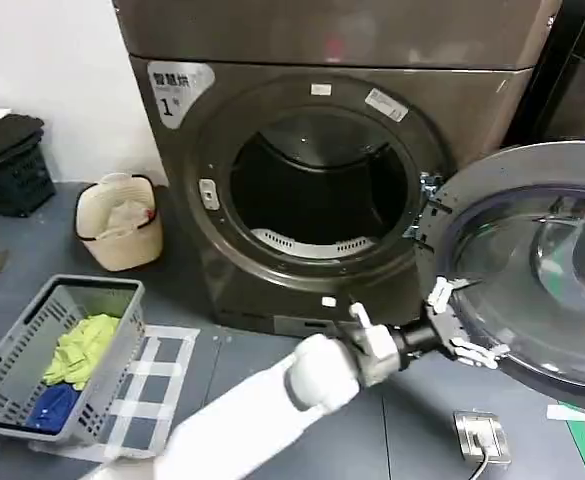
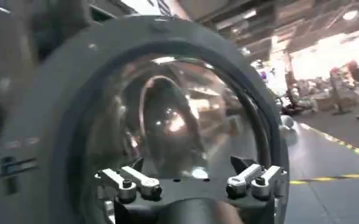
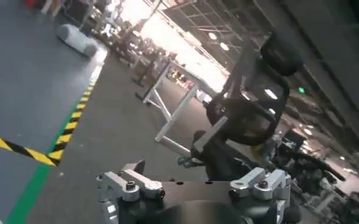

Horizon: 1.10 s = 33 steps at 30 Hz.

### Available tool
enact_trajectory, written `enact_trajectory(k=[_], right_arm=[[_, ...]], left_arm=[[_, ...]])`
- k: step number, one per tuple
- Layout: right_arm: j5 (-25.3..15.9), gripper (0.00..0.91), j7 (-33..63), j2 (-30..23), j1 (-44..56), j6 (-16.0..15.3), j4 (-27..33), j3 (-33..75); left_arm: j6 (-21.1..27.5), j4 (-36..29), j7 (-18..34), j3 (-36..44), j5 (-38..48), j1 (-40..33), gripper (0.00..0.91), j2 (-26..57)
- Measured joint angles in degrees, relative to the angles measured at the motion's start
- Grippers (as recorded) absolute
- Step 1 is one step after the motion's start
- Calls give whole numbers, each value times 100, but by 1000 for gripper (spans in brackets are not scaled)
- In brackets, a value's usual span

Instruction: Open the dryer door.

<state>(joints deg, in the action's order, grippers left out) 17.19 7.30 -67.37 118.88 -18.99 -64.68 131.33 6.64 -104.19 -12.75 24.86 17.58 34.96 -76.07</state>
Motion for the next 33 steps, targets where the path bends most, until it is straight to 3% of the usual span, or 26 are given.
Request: enact_trajectory(k=[4,14,28,33], right_arm=[[-1,907,-13,37,-37,144,-66,-48],[-10,907,-131,103,-145,165,-262,-128],[-69,907,-217,184,-337,225,-374,-206],[-130,907,-225,197,-440,222,-407,-283]], left_arm=[[309,-572,174,-271,204,177,907,588],[1234,-1601,363,-1603,832,899,907,2120],[2292,-1965,570,-3627,1663,2026,907,3161],[2782,-1954,1002,-4131,2374,2196,907,3412]])
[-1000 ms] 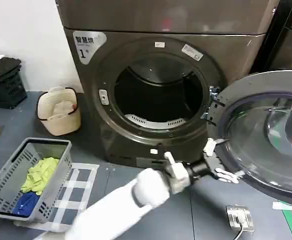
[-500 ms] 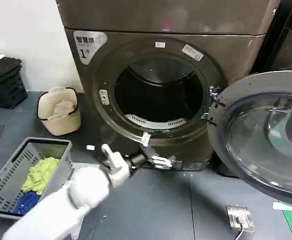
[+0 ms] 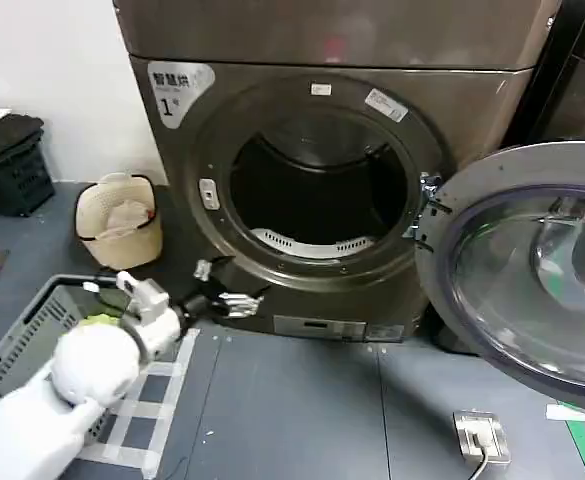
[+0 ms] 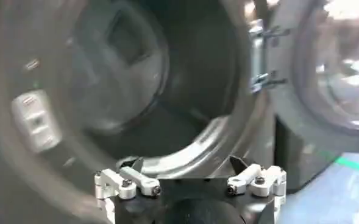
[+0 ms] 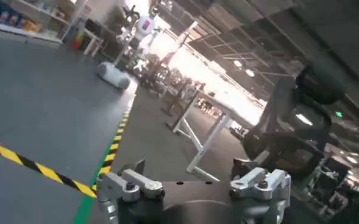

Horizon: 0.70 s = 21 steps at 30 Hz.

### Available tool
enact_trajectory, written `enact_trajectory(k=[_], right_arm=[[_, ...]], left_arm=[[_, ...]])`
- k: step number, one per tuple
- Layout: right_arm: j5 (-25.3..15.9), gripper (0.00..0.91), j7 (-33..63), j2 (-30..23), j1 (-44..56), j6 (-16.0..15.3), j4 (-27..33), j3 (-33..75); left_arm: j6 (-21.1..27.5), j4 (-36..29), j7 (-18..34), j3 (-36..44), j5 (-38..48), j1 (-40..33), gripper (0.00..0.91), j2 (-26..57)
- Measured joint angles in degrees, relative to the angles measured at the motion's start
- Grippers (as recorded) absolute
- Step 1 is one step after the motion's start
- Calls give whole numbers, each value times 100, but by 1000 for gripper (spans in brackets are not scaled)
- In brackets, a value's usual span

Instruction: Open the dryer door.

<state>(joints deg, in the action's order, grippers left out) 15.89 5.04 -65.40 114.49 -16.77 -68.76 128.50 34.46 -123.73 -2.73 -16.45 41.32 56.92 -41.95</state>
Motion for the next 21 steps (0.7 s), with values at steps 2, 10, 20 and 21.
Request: enact_trajectory(k=[2,10,20,21], right_arm=[[-20,907,-12,24,-45,14,9,-37],[16,907,-111,107,-182,38,38,-121],[120,907,-178,129,-301,3,-9,-180],[167,907,-193,127,-291,3,-6,-175]], left_arm=[[268,16,223,-170,315,42,907,86],[779,131,1084,-770,1522,254,907,485],[779,578,2417,-1069,3089,224,907,1113],[779,641,2527,-1073,3292,217,907,1186]])
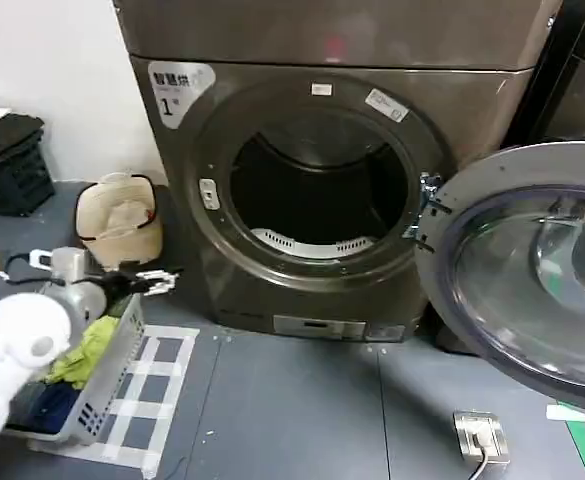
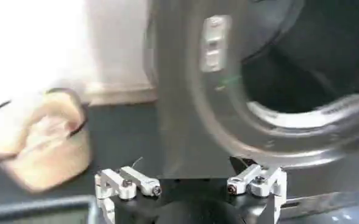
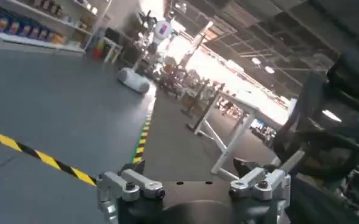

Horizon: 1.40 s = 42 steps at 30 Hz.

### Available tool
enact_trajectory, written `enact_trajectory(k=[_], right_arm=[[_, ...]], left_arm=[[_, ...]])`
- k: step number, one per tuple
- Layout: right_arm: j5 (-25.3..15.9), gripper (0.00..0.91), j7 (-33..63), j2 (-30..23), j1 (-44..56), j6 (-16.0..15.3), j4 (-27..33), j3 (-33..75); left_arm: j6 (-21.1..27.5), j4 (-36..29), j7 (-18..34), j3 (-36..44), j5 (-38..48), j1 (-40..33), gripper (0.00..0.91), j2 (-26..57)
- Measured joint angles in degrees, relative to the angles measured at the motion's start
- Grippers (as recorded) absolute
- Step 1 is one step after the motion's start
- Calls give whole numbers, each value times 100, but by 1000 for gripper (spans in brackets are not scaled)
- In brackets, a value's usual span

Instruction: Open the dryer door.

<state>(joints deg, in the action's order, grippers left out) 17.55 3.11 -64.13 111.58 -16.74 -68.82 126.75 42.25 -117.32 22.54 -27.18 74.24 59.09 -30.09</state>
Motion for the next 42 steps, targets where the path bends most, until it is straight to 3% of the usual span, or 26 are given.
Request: enact_trajectory(k=[8,17,25,42], right_arm=[[259,907,-51,-12,90,37,32,65],[543,907,-109,-41,72,33,53,42],[736,907,-183,-56,137,132,55,38],[885,907,-354,-129,202,507,99,14]], left_arm=[[-5,641,1252,130,1747,-192,907,463],[-6,1046,2669,130,3286,64,907,760],[-7,1397,3167,81,4041,100,907,943],[-6,2278,3362,99,5063,-232,907,1279]])
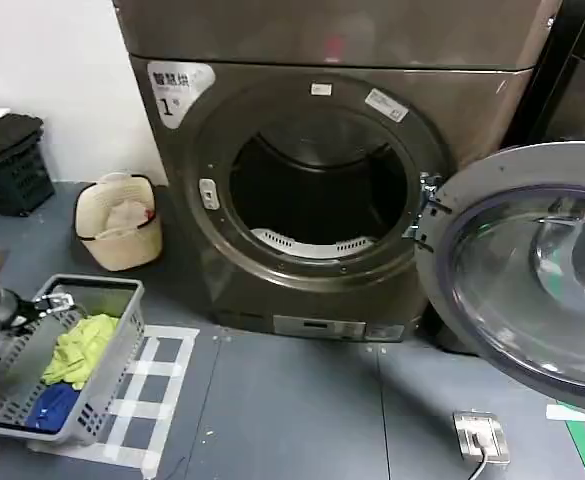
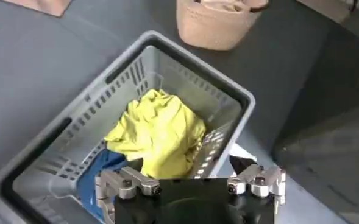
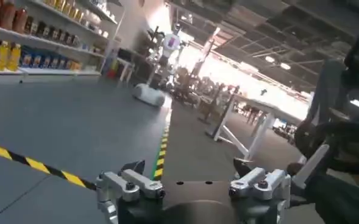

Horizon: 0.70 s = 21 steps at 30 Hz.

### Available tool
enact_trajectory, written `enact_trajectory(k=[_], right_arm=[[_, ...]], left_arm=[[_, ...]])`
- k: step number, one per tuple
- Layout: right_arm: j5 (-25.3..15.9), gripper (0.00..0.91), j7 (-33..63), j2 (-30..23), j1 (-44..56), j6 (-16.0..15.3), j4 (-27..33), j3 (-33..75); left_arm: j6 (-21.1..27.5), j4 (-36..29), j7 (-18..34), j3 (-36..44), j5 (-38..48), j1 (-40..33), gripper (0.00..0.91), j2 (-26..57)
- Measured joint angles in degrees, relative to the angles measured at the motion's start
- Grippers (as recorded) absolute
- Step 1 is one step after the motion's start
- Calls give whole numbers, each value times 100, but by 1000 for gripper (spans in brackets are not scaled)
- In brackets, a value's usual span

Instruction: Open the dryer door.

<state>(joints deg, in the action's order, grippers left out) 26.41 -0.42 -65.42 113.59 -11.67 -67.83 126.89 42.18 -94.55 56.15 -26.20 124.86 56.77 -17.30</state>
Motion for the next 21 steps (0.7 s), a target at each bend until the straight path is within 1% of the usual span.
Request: enact_trajectory(k=[4,8,14,21], right_arm=[[73,907,-4,2,18,57,20,2],[175,907,31,2,34,245,81,18],[260,907,79,-17,27,223,127,24],[302,907,127,-18,16,228,203,50]], left_arm=[[1,244,48,-5,125,-112,907,-3],[1,532,42,-47,90,-157,907,-49],[0,1105,10,-154,27,-216,907,-136],[0,1513,-14,-317,-37,-82,907,-205]])
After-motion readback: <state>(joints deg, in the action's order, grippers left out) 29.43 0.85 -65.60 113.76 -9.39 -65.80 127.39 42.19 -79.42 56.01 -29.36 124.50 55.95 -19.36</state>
